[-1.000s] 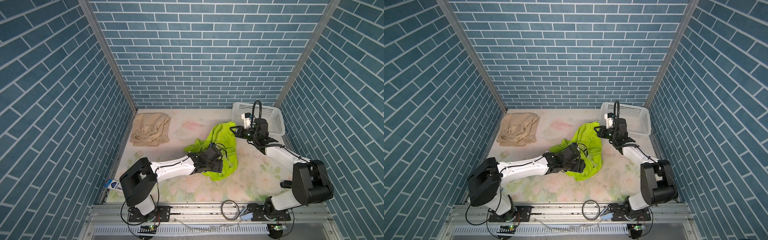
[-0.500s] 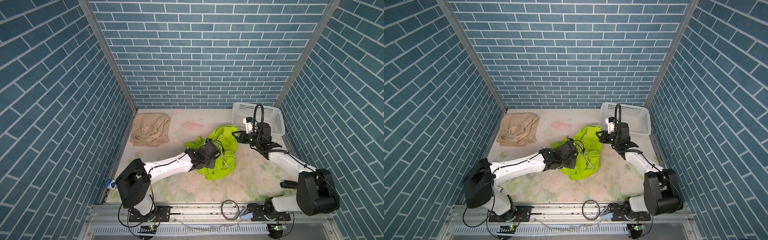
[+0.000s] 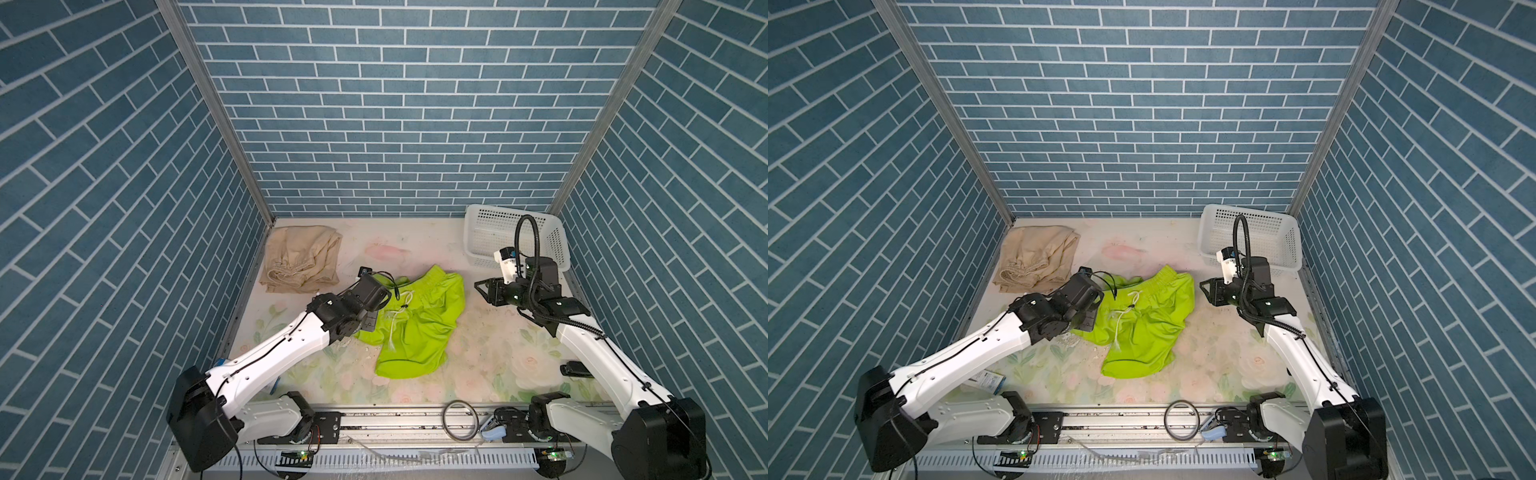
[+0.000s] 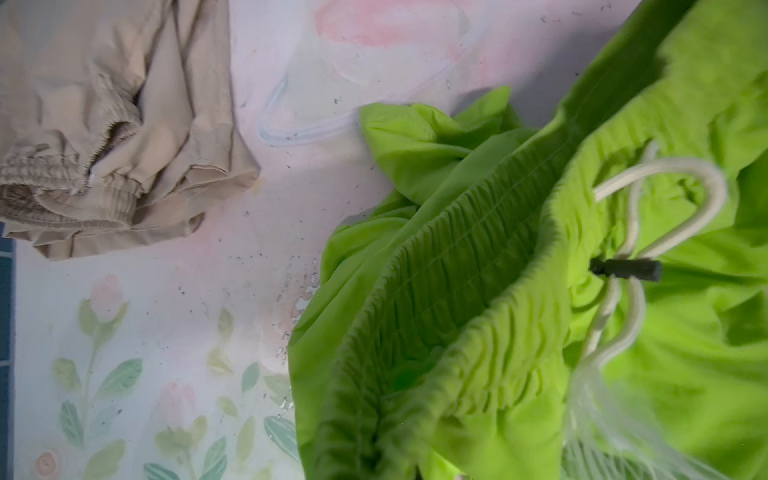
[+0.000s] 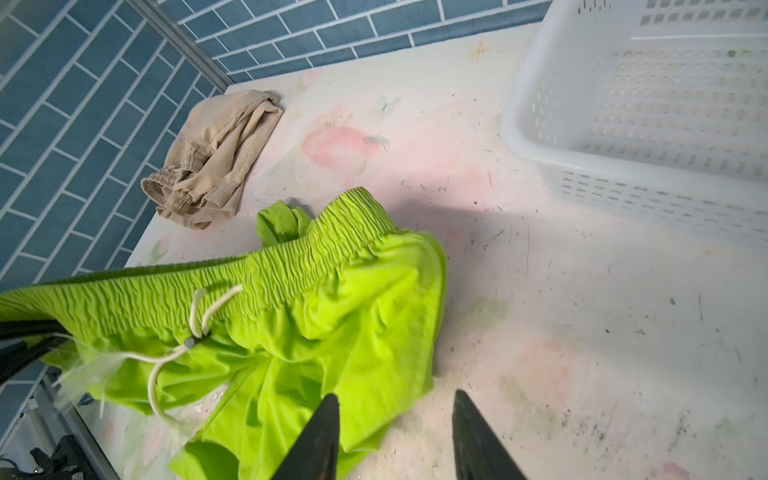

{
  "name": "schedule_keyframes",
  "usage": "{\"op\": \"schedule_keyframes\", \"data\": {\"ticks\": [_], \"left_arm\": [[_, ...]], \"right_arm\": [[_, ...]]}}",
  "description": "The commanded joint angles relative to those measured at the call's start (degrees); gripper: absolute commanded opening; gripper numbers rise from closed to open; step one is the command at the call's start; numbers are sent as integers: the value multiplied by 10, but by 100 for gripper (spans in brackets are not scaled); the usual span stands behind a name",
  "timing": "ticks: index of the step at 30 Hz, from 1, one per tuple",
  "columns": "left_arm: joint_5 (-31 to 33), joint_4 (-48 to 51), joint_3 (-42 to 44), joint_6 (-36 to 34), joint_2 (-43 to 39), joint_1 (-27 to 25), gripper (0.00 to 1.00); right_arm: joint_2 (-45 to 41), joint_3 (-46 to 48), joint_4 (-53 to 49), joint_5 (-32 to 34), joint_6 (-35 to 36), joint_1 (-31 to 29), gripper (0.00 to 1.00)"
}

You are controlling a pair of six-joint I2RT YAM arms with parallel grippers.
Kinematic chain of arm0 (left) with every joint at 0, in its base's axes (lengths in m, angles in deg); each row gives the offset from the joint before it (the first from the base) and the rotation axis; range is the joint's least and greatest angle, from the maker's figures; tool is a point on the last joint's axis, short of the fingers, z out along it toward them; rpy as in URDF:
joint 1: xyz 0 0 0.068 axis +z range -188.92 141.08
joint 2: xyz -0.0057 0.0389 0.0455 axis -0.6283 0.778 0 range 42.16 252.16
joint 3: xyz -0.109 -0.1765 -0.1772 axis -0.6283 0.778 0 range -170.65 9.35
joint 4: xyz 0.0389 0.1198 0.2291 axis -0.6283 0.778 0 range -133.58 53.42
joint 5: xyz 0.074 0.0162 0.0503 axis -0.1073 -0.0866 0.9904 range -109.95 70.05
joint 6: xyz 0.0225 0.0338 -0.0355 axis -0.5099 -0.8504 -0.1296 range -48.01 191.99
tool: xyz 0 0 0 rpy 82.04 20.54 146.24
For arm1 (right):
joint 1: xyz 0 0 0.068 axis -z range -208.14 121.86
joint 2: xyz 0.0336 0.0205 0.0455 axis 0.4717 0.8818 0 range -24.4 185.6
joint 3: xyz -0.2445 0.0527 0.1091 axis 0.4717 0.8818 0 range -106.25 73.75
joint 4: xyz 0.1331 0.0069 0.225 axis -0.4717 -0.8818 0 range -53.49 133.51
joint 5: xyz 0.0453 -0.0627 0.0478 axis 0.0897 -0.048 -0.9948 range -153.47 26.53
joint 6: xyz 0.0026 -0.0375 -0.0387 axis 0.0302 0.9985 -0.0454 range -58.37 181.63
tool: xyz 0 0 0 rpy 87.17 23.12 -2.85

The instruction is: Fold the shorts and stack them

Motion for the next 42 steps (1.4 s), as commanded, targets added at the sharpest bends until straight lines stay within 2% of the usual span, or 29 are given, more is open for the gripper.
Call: {"op": "schedule_keyframes", "data": {"ticks": [1,3,7,9,18,23,29,33,42], "left_arm": [[26,0,2,-30,-25,11,0],[25,-6,5,-42,-30,17,0],[29,-1,12,-51,-24,31,0],[32,3,21,-43,-18,37,0],[-6,-40,112,20,-16,43,0],[-5,-32,154,93,-28,49,0],[-24,-47,196,123,-30,56,0],[-29,-57,201,123,-24,56,0],[-24,-52,211,131,-4,58,0]], "right_arm": [[-5,-22,-18,-7,54,-4,58],[22,-31,7,-49,69,-7,69],[153,-135,-39,-153,117,-20,73],[224,-194,-74,-175,135,-29,77],[515,-504,-270,-143,265,-97,79],[642,-649,-363,-119,309,-132,80],[730,-741,-406,-49,347,-168,80],[749,-758,-384,-6,345,-172,79],[698,-739,-305,-48,331,-171,77]]}}
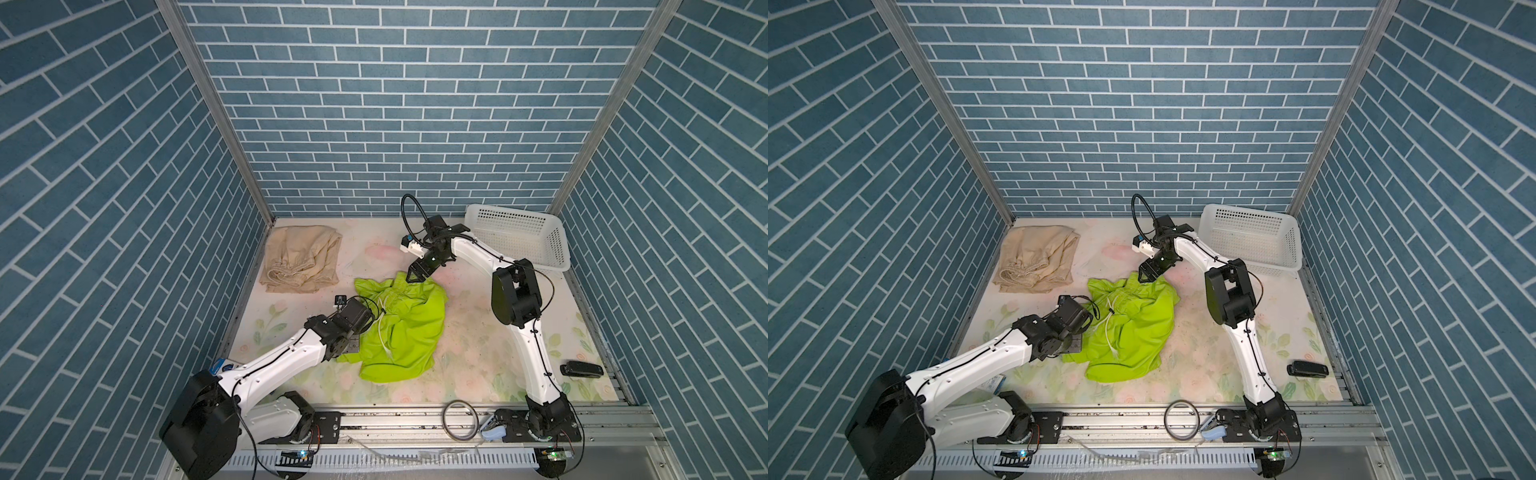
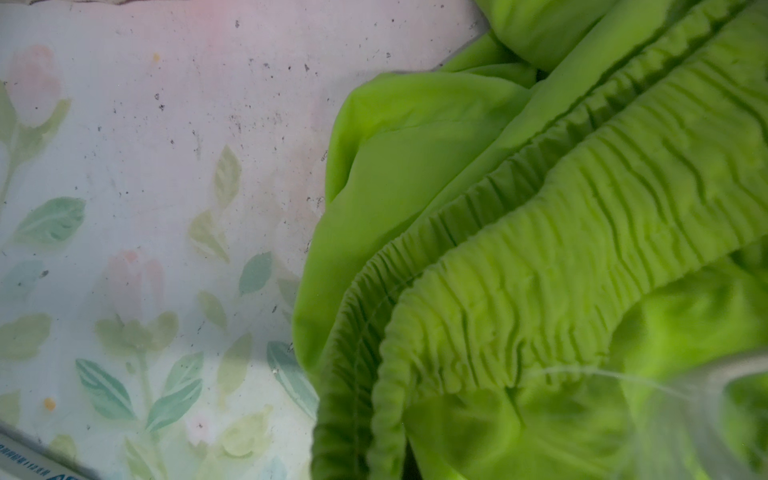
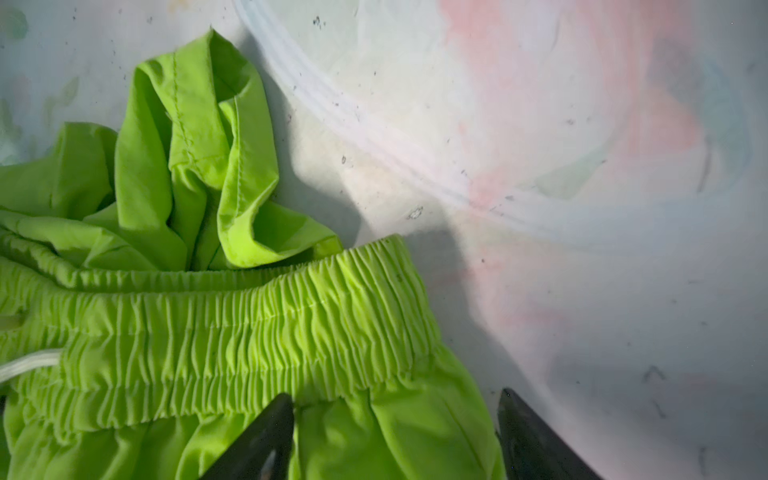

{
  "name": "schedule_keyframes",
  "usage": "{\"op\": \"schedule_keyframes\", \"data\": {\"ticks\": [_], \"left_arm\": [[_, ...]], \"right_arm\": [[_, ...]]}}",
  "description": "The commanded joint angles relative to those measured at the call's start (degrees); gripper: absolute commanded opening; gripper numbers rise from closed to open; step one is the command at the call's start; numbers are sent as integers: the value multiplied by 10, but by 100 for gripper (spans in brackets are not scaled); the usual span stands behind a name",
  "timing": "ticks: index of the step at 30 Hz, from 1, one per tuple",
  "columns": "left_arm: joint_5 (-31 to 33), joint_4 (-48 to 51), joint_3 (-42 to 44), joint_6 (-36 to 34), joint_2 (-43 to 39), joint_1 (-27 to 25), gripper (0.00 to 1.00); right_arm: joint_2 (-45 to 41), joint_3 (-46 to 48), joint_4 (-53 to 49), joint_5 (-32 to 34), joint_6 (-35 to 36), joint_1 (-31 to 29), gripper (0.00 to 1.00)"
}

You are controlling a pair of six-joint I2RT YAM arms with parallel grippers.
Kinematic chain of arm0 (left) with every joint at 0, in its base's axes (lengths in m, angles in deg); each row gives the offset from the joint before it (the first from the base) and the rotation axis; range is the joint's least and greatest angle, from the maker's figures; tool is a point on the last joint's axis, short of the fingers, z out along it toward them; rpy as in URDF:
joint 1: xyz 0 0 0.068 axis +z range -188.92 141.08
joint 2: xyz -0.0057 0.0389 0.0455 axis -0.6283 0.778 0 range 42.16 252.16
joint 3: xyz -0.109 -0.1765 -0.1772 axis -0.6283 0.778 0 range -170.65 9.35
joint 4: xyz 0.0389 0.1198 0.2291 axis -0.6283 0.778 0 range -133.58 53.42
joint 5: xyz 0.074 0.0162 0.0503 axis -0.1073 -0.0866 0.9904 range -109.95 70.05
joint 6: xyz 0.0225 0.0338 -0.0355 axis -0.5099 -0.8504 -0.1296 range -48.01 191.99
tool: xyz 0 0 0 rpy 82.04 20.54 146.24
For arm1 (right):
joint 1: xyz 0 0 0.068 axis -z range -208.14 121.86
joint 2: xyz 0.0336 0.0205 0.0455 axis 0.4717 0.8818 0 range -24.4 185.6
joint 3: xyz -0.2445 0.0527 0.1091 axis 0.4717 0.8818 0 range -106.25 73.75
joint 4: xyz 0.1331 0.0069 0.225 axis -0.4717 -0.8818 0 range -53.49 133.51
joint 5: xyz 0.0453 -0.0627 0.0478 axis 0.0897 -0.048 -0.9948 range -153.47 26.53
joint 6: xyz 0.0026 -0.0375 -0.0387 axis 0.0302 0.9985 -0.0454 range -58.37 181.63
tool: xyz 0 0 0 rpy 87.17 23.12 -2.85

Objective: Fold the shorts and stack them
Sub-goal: 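Grasp the waistband with the right gripper and stretch the shorts flat with both grippers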

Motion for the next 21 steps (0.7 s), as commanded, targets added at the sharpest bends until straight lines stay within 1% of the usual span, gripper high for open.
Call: {"op": "schedule_keyframes", "data": {"ticks": [1,3,6,10,12,15,16,19,21], "left_arm": [[1,10,14,8,9,5,0],[1,7,15,7,9,5,0],[3,8,12,7,6,7,0],[3,8,10,2,2,9,0],[4,9,10,-1,1,9,0],[6,18,7,0,-2,11,0],[7,22,7,0,-4,11,0],[8,21,8,0,-14,13,0],[11,21,8,-4,-18,14,0]], "right_arm": [[-32,-5,25,-23,27,0,77],[-15,-24,12,-21,32,-6,77],[18,-54,-20,4,47,-20,76],[34,-54,-8,35,52,-35,75],[43,-58,-5,38,52,-37,74],[57,-72,-20,36,52,-37,67],[59,-72,-24,35,52,-38,62],[58,-66,-29,33,52,-38,58],[60,-61,-28,39,51,-38,50]]}}
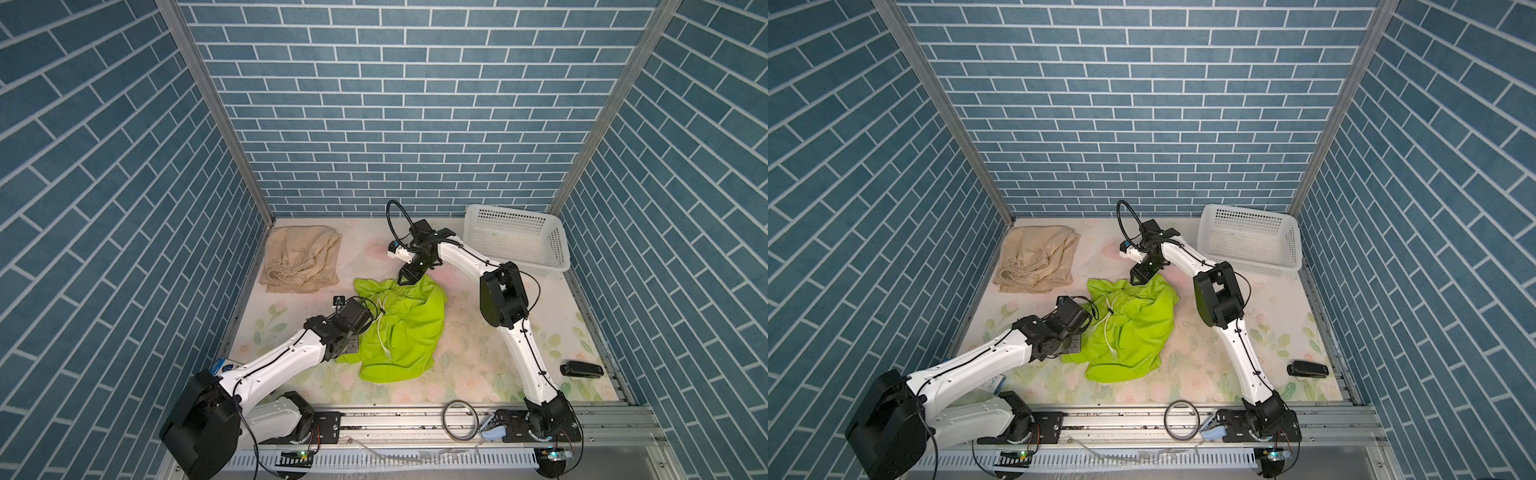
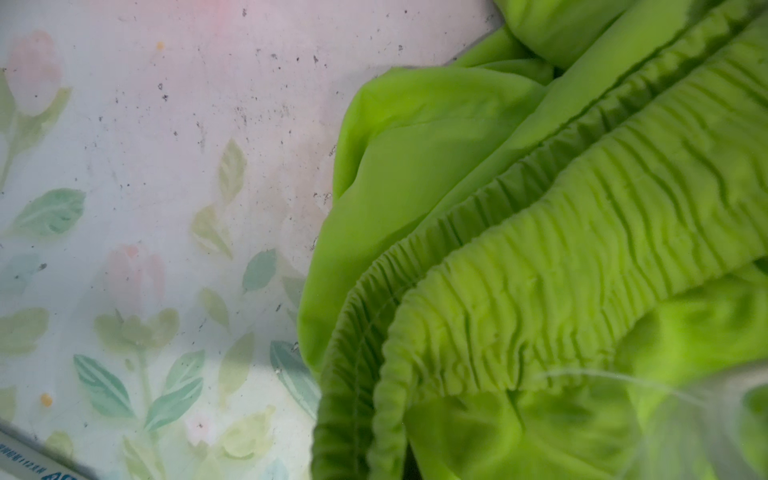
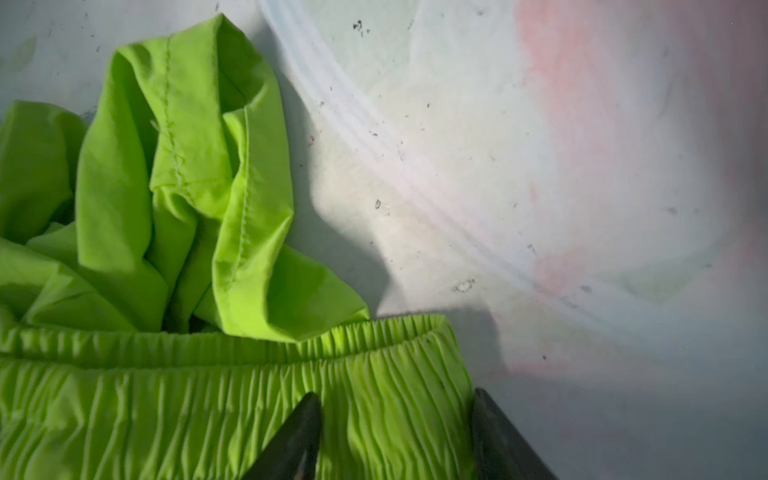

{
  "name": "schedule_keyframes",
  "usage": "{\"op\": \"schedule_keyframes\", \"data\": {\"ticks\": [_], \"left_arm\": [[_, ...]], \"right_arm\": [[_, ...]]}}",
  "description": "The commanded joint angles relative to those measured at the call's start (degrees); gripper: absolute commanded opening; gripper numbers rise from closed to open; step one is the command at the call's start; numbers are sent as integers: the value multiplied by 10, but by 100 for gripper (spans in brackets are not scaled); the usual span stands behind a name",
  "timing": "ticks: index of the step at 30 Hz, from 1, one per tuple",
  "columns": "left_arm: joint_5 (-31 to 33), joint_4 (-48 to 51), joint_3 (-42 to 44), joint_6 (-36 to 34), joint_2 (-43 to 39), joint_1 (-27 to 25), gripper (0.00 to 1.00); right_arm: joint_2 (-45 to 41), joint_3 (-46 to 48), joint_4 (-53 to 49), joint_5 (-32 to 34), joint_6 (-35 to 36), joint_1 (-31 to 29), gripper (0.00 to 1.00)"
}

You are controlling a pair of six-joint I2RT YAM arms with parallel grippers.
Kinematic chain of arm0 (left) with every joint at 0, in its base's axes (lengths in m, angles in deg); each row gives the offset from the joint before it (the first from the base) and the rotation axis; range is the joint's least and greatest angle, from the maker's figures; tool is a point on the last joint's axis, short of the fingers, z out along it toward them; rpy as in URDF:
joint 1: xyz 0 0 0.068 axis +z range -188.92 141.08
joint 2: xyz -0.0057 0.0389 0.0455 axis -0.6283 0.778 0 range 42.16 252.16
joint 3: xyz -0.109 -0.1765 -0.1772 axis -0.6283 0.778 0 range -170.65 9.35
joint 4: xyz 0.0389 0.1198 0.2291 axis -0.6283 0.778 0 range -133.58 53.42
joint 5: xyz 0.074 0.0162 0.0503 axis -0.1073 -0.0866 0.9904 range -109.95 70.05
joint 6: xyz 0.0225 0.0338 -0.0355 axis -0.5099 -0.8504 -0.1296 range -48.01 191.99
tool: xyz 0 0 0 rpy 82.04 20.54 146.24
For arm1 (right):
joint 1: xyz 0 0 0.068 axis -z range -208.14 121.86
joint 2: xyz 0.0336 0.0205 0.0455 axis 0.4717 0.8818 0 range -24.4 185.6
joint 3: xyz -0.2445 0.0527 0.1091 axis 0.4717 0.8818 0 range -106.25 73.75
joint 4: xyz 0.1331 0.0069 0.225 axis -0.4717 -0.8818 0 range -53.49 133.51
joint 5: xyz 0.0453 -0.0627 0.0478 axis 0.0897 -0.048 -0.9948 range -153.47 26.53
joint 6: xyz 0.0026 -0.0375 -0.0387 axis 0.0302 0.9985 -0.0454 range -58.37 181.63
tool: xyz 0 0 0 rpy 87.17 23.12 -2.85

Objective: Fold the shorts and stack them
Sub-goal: 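Grasp the waistband with the right gripper and stretch the shorts flat with both grippers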

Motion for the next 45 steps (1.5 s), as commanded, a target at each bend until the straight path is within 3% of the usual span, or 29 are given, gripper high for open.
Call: {"op": "schedule_keyframes", "data": {"ticks": [1,5,10,19,29,33,38,41,45], "left_arm": [[12,27,1,-6,-12,8,0],[20,43,-11,-13,-15,11,0],[36,60,-50,-36,-23,12,0],[85,100,-177,-130,-35,22,0],[117,100,-335,-281,-42,51,0],[77,83,-446,-364,-33,67,0],[46,134,-656,-426,23,67,0],[14,199,-761,-434,51,67,0],[17,296,-882,-413,71,68,0]], "right_arm": [[6,-3,-26,11,19,2,42],[0,-10,-35,17,7,3,0],[-70,21,4,28,-26,4,0],[-277,184,186,29,-135,39,0],[-476,358,395,-69,-300,146,0],[-518,355,399,-47,-304,156,0],[-573,310,356,-48,-308,154,0],[-621,288,322,-45,-309,154,0],[-663,217,205,-48,-301,151,0]]}}
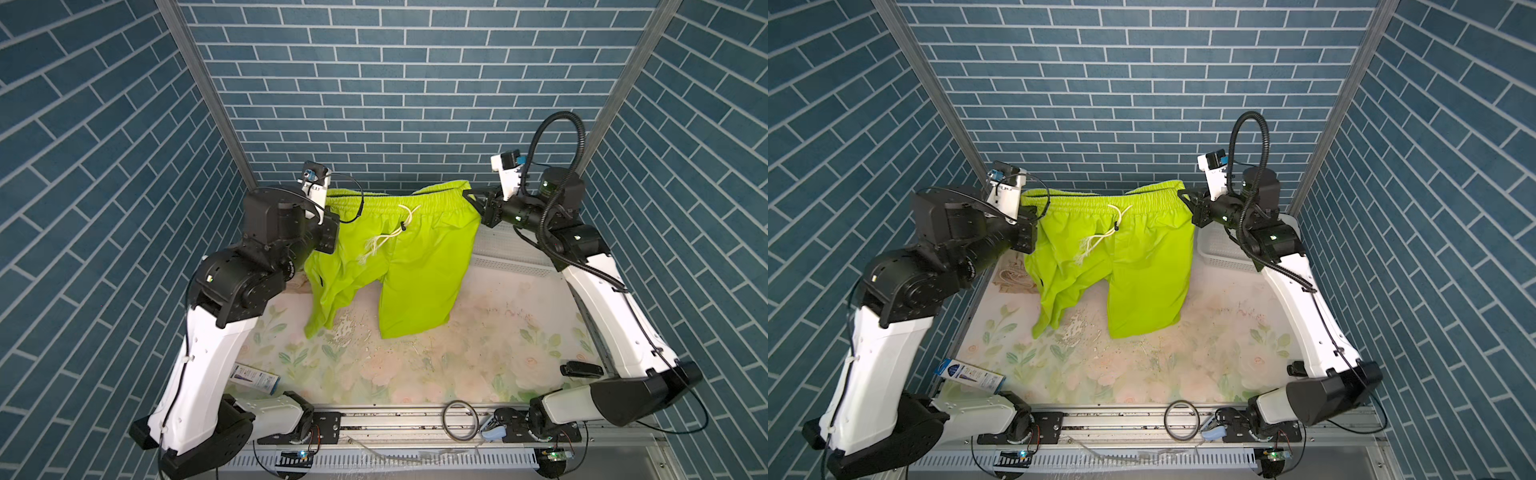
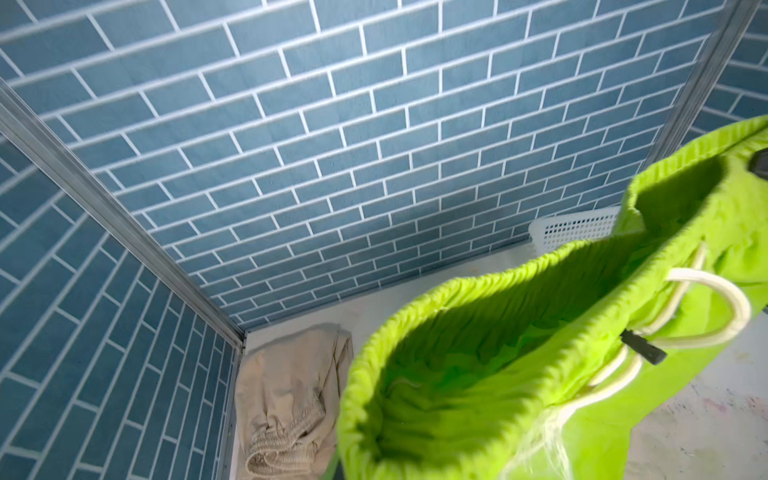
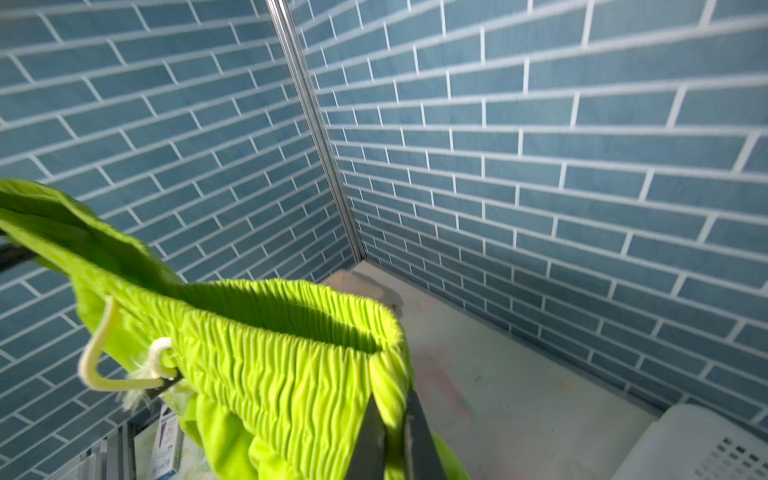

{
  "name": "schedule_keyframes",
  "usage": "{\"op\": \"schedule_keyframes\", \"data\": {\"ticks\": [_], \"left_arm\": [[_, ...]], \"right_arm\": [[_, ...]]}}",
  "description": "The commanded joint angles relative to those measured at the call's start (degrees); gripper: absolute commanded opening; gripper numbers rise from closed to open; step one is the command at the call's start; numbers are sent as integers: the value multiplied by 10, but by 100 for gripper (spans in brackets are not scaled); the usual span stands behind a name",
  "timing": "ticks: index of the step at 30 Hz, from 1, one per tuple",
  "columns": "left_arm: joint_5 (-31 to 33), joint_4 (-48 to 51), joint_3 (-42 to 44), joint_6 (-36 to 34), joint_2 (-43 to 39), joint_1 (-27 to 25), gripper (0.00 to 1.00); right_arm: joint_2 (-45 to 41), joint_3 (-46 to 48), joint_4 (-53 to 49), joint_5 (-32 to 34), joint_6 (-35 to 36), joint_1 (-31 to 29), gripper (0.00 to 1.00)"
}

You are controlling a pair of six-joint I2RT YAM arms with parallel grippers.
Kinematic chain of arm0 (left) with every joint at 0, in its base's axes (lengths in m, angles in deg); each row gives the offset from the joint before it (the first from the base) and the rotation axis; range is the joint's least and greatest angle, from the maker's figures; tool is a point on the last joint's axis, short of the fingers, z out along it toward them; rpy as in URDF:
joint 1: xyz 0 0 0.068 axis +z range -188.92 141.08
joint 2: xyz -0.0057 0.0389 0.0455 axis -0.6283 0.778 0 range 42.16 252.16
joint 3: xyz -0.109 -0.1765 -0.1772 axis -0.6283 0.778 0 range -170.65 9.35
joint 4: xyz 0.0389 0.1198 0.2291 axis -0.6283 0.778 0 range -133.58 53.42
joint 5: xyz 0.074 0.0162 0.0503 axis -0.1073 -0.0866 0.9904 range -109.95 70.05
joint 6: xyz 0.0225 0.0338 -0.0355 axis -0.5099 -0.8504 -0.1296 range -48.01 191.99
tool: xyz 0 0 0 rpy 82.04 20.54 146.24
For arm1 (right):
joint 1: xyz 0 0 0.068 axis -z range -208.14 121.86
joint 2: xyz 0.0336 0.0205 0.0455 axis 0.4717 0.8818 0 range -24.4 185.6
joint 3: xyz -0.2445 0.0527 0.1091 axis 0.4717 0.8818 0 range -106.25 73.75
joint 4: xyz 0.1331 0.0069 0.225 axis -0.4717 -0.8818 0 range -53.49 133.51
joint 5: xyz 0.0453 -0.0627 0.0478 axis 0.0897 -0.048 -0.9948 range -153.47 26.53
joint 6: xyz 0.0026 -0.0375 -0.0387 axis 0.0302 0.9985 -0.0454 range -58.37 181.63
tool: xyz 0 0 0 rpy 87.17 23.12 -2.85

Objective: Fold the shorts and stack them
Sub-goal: 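Grasp the waistband with the right gripper and stretch the shorts flat with both grippers, then lift the lime-green shorts by the waistband with both grippers and lay them flat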

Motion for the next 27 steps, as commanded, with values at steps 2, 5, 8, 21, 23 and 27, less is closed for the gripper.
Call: {"op": "schedule_keyframes", "data": {"ticks": [2,5,8,21,23,27], "left_arm": [[6,149,-123,22,11,9,0],[-10,221,-204,49,27,9,0],[14,235,-227,53,33,9,0],[21,-11,45,-8,55,131,0],[6,-72,102,-17,69,160,0],[-30,-166,168,-30,133,212,0]], "right_arm": [[-63,-44,-94,16,-1,4,0],[-95,-56,-113,5,-12,-5,0],[-109,-61,-116,9,-19,-13,0],[39,-14,-32,59,58,-6,0],[65,20,23,54,65,-4,0],[157,53,119,43,63,15,0]]}}
